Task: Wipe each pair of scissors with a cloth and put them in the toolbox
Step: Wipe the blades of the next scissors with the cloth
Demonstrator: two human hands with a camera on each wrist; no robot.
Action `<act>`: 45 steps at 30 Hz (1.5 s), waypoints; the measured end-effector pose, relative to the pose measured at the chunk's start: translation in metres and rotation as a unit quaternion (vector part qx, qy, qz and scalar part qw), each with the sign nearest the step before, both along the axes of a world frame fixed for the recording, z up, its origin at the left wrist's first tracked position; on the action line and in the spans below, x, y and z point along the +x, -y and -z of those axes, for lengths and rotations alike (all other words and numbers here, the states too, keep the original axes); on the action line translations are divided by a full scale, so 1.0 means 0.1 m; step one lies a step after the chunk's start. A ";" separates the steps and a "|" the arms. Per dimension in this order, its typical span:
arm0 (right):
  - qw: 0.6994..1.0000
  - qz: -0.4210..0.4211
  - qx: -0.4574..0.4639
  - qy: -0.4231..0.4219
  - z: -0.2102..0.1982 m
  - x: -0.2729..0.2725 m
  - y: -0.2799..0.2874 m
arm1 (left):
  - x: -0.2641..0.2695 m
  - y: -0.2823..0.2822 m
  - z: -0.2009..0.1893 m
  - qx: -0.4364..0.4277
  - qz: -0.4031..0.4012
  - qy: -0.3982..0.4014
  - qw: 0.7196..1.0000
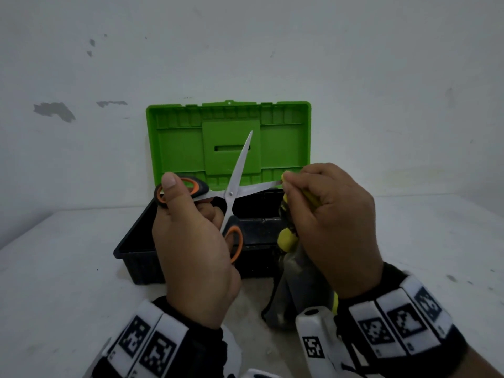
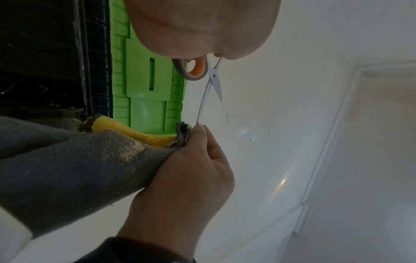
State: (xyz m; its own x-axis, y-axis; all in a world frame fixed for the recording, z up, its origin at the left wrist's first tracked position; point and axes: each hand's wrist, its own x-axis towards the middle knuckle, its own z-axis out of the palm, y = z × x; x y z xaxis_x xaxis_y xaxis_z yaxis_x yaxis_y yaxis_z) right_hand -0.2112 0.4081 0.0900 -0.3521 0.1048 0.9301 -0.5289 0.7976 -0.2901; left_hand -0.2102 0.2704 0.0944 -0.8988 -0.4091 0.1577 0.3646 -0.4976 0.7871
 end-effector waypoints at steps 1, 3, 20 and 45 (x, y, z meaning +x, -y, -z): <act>1.000 0.003 -0.012 0.012 0.00 -0.01 -0.03 | -0.02 0.01 0.00 -0.001 -0.005 0.004 1.000; 0.997 -0.005 -0.069 0.045 -0.04 -0.01 -0.05 | -0.04 0.03 0.02 -0.011 -0.018 0.012 1.000; 0.997 -0.017 0.061 0.048 0.03 0.10 0.25 | 0.00 -0.04 0.05 -0.019 -0.005 0.015 1.000; 0.997 0.008 0.053 0.063 0.08 -0.03 0.11 | -0.02 -0.07 0.11 0.012 0.001 0.033 0.999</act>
State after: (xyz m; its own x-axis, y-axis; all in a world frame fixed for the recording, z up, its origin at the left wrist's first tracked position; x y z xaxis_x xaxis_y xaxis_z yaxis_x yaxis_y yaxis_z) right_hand -0.2138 0.3969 0.0818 -0.4656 0.0142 0.8849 -0.4802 0.8358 -0.2661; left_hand -0.2119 0.2771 0.0833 -0.9077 -0.4102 0.0888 0.3118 -0.5175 0.7968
